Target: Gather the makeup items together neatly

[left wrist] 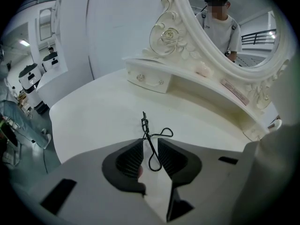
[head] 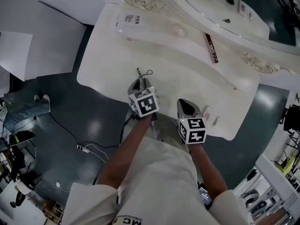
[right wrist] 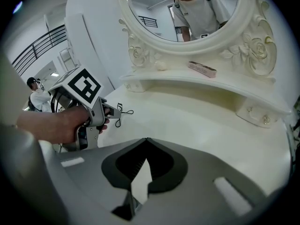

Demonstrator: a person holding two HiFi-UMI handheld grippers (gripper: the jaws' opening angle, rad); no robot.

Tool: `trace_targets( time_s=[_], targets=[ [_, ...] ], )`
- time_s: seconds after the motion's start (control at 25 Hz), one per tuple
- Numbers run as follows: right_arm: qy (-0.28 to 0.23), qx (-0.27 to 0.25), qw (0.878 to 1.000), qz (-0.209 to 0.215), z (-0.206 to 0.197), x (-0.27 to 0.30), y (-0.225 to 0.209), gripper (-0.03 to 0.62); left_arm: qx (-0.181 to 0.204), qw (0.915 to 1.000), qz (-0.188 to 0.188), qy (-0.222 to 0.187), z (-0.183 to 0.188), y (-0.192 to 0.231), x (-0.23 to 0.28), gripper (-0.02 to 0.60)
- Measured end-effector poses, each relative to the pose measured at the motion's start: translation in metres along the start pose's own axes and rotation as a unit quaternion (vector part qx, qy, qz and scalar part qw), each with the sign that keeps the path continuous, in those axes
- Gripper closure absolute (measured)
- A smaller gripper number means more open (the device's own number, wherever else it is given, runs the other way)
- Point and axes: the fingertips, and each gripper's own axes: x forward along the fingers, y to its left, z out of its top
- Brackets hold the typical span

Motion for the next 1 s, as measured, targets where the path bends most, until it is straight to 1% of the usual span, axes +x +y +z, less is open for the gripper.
trace_targets(
  time_s=[0.12, 0.24, 0.28, 0.32, 0.36, 0.44, 0.64, 0.8, 1.0],
  targets=[
    [0.001, -0.001, 1.0, 0.001, 0.0018, 0.0016, 0.0001, 0.592, 0.0, 1.0, 0.002, 0.009, 0.0007, -0.0007, 0.005, 0.483],
    [0.002, -0.001, 1.0, 0.004, 0.0023, 0.0025, 0.0008, 0.592, 0.004, 0.9998, 0.013, 0.017, 0.0008, -0.0006, 0.0079, 0.489],
    [0.002, -0.001, 1.0, 0.003, 0.0022, 0.0029, 0.0003, 0.592, 0.005, 0.9996, 0.018, 0.02, 0.0005, -0.0002, 0.009, 0.505],
    [0.002, -0.001, 1.0, 0.003, 0.0021, 0.0034, -0.0003, 0.592, 0.005, 0.9995, 0.024, 0.021, 0.0003, 0.0005, 0.0097, 0.535],
    [0.002, 0.0, 1.0, 0.003, 0.0019, 0.0039, -0.0004, 0.592, 0.005, 0.9994, 0.028, 0.022, 0.0003, 0.0014, 0.0101, 0.549],
    [0.002, 0.0, 1.0, 0.004, 0.0019, 0.0041, 0.0001, 0.592, 0.006, 0.9993, 0.032, 0.02, 0.0006, 0.0027, 0.01, 0.551],
    [0.003, 0.001, 1.0, 0.005, 0.0016, 0.0037, -0.0002, 0.592, 0.01, 0.9994, 0.024, 0.024, 0.0005, 0.0018, 0.0116, 0.555],
    [0.001, 0.001, 1.0, 0.004, 0.0015, 0.0025, -0.0005, 0.592, 0.024, 0.9995, 0.009, 0.02, 0.0001, -0.0013, 0.0111, 0.563],
    [-0.003, 0.002, 1.0, 0.001, 0.0027, 0.0005, -0.002, 0.592, 0.032, 0.9993, 0.003, 0.018, -0.0022, -0.0004, 0.0078, 0.566]
  ],
)
